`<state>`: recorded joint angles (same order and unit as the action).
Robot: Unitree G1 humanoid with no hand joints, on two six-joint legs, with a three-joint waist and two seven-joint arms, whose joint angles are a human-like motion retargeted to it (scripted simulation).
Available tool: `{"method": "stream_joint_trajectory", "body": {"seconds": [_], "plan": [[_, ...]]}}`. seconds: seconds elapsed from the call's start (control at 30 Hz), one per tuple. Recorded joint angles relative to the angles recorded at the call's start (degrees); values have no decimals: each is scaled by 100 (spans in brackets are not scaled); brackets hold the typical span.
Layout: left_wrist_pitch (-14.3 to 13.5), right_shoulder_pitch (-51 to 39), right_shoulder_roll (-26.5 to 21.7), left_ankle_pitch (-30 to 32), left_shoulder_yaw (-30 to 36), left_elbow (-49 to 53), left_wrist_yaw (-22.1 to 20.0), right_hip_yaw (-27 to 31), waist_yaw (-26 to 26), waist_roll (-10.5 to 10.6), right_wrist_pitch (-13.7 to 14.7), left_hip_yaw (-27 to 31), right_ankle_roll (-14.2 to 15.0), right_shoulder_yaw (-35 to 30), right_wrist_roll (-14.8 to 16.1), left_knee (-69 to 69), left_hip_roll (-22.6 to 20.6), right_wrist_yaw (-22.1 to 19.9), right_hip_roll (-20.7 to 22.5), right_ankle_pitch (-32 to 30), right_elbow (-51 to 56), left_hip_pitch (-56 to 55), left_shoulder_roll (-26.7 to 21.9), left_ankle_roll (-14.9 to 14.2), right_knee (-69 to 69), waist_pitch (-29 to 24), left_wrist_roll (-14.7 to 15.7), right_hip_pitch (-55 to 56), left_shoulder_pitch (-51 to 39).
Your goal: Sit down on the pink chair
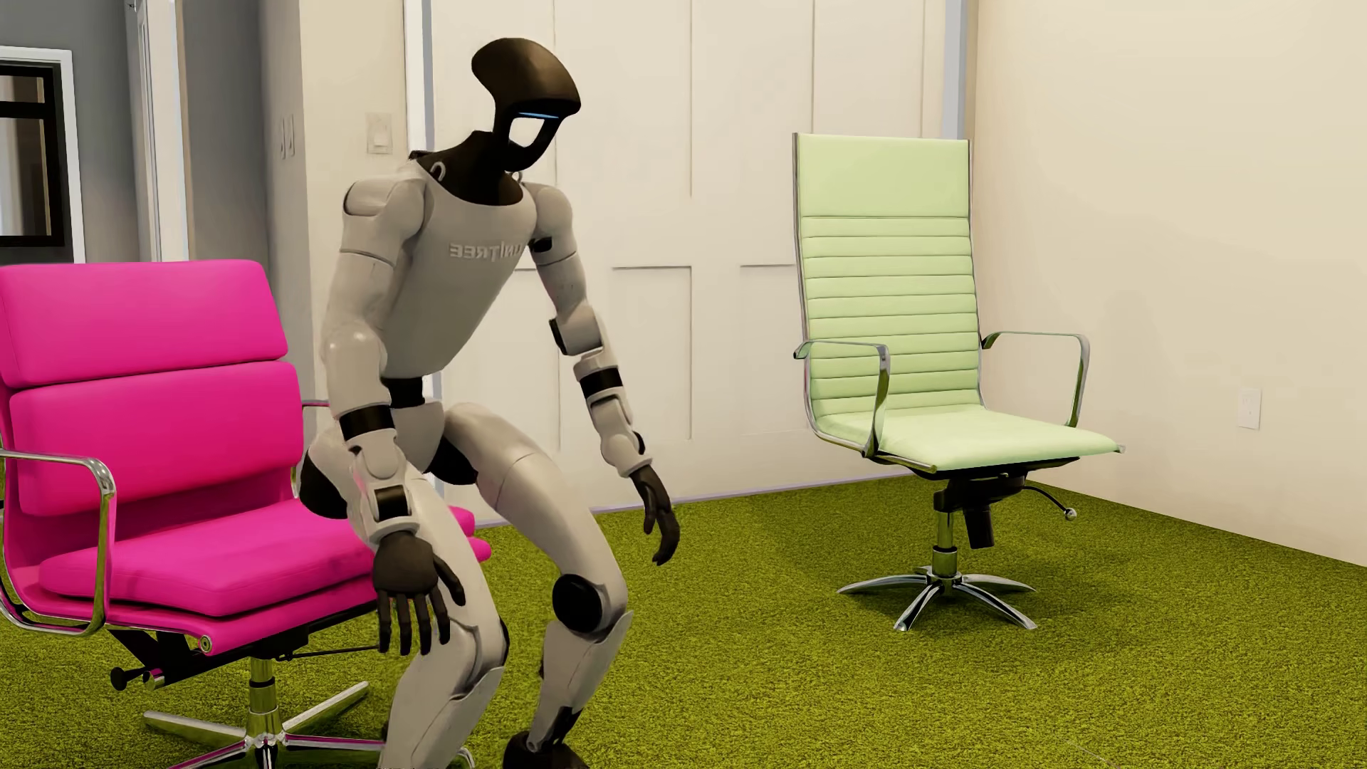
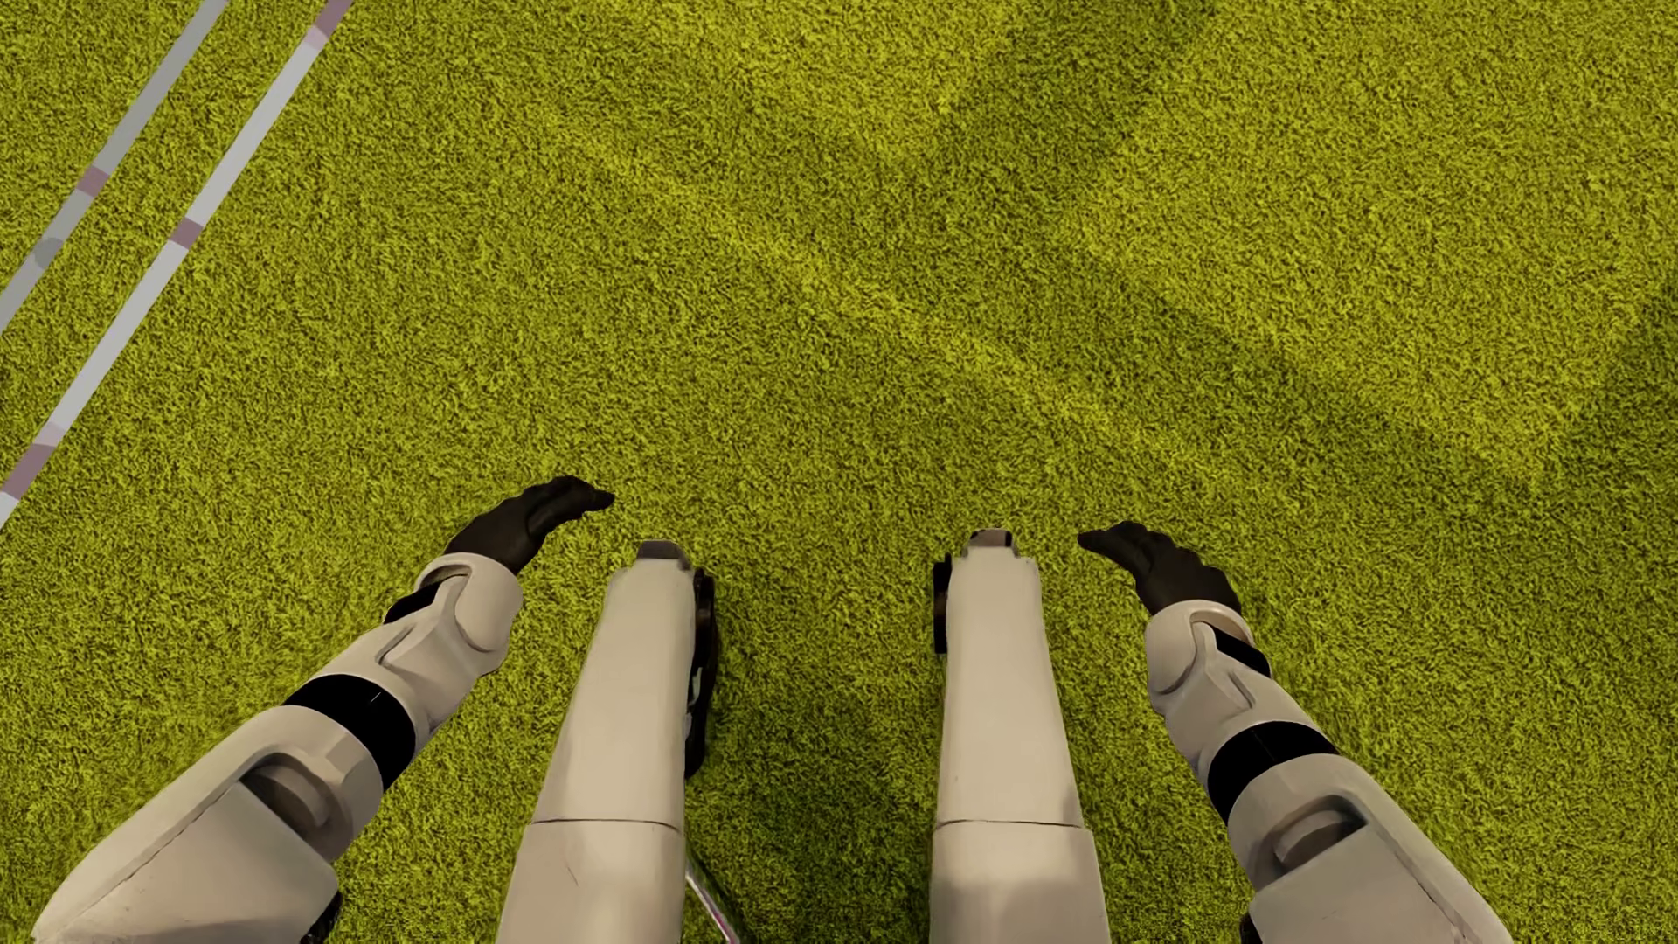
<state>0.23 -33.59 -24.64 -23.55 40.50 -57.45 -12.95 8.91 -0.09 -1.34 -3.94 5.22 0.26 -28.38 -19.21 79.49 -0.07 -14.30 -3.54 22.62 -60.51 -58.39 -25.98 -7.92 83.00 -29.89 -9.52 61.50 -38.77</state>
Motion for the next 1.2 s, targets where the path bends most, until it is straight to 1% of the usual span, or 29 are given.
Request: {"method": "stream_joint_trajectory", "body": {"seconds": [0.17,0.2,0.3,0.43,0.5,0.57,0.63,0.7,0.77,0.8,0.83,0.9,0.93,1.07,1.1,1.2], "plan": [[16,-505,-2,-223,111,180,59,178,23,-8,-62,115,-11,-219,-9,791,4,59,36,171,4,-686,-17,-45,790,-243,-85,697,-395],[16,-645,-2,-233,136,183,60,221,13,-16,-84,130,-58,-279,-28,927,-24,78,62,160,-27,-822,-13,-48,936,-305,-87,846,-501],[10,-1042,25,-219,313,178,-25,337,7,-46,-97,175,-150,-419,99,1255,-79,-36,162,132,-88,-1170,15,-95,1289,-525,-47,1208,-834],[9,-1159,105,-54,450,281,-94,348,14,-97,-92,220,-115,-449,116,1593,-35,-67,142,-5,-89,-1362,92,-175,1626,-686,-70,1365,-929],[36,-1064,156,88,367,336,-71,338,1,-99,-132,218,-130,-380,30,1737,2,45,133,-77,-79,-1344,151,-220,1784,-678,-116,1326,-763],[50,-909,215,232,292,349,-69,324,4,-102,-141,218,-154,-337,18,1826,42,69,142,-155,-48,-1291,189,-244,1866,-645,-113,1261,-542],[111,-738,253,331,266,315,94,319,18,-107,-139,220,-168,-290,54,1904,29,224,160,-177,12,-1233,197,-193,1938,-586,-171,1180,-315],[172,-555,267,348,259,251,171,303,29,-103,-127,230,-144,-224,0,2010,45,359,152,-175,170,-1180,189,-141,2017,-517,-267,1107,-102],[242,-384,249,343,220,140,332,287,34,-99,-165,232,-161,-208,-131,2136,82,669,181,-155,354,-1127,221,-116,2099,-424,-234,1039,58],[274,-318,254,337,202,85,393,282,25,-74,-181,241,-162,-215,-149,2197,86,780,195,-151,395,-1102,250,-88,2141,-379,-228,1005,131],[308,-258,276,334,182,-2,446,279,17,-61,-217,242,-161,-208,-181,2250,81,892,201,-141,405,-1083,289,-62,2173,-327,-188,975,176],[333,-177,384,350,202,-66,394,269,-6,-52,-249,262,-144,-136,-124,2347,101,940,202,-162,333,-1031,334,-23,2243,-268,-133,918,301],[350,-158,436,352,199,-122,352,253,-10,-50,-268,253,-151,-97,-79,2368,70,906,200,-174,250,-978,366,78,2270,-248,-60,883,331],[303,-79,468,357,86,-393,97,227,-27,-15,-231,250,-119,-50,94,2542,109,647,189,-187,-84,-850,431,111,2405,-197,197,754,449],[312,-79,466,364,35,-534,77,221,-20,-25,-233,258,-121,12,194,2590,120,562,207,-201,-186,-842,440,62,2431,-185,371,739,407],[340,-81,447,392,-8,-757,69,220,-35,-42,-226,256,-141,76,461,2647,122,414,231,-218,-500,-791,410,91,2487,-180,541,686,424]]}}
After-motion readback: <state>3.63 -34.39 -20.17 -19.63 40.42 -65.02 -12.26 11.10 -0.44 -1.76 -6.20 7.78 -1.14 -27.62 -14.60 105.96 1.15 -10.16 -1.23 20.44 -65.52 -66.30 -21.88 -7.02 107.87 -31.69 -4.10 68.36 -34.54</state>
